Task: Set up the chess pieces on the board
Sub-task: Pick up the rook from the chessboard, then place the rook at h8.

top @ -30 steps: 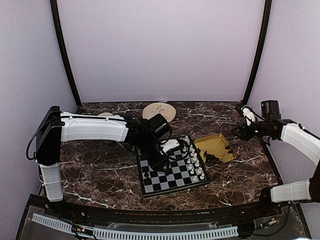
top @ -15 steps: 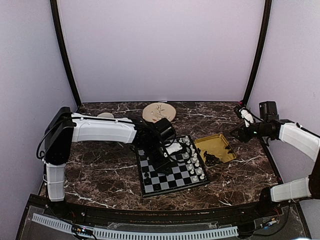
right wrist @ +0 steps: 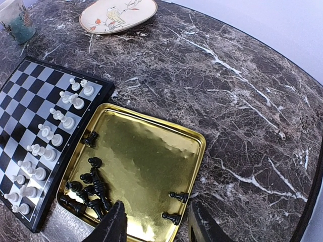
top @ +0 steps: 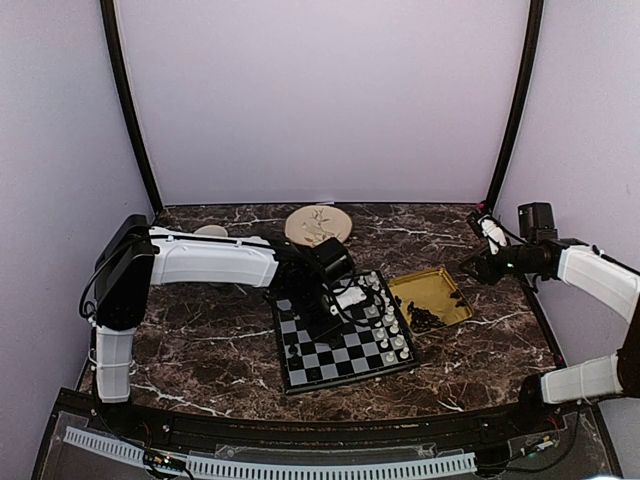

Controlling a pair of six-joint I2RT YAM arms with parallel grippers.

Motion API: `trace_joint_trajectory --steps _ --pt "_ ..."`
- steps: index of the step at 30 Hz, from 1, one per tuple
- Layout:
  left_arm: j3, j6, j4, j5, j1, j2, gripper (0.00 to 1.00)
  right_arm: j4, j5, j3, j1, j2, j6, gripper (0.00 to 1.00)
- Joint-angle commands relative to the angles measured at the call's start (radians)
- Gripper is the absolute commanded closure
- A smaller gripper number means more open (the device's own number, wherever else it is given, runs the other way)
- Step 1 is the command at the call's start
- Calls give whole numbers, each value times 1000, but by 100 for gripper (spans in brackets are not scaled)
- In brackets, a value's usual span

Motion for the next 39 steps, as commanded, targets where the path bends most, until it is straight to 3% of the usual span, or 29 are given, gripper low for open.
trace_joint_trajectory --steps 1,9,15,22,30,39 --pt "28 3 -44 -1 -5 -2 89 12 -15 9 -6 18 -12 59" --pt "38 19 -110 -21 -5 -80 99 7 -24 11 -6 28 -13 60" --pt "20 30 -164 -57 -4 -155 99 7 -23 12 -6 30 -14 60" --pt "-93 -3 -118 -129 29 -250 99 7 -24 15 -5 43 -14 60" --pt "-99 -128 -60 -172 178 -243 99 3 -32 15 -5 50 -12 60" --pt "-45 -239 -37 -232 270 -117 99 3 -25 13 -5 53 -13 60"
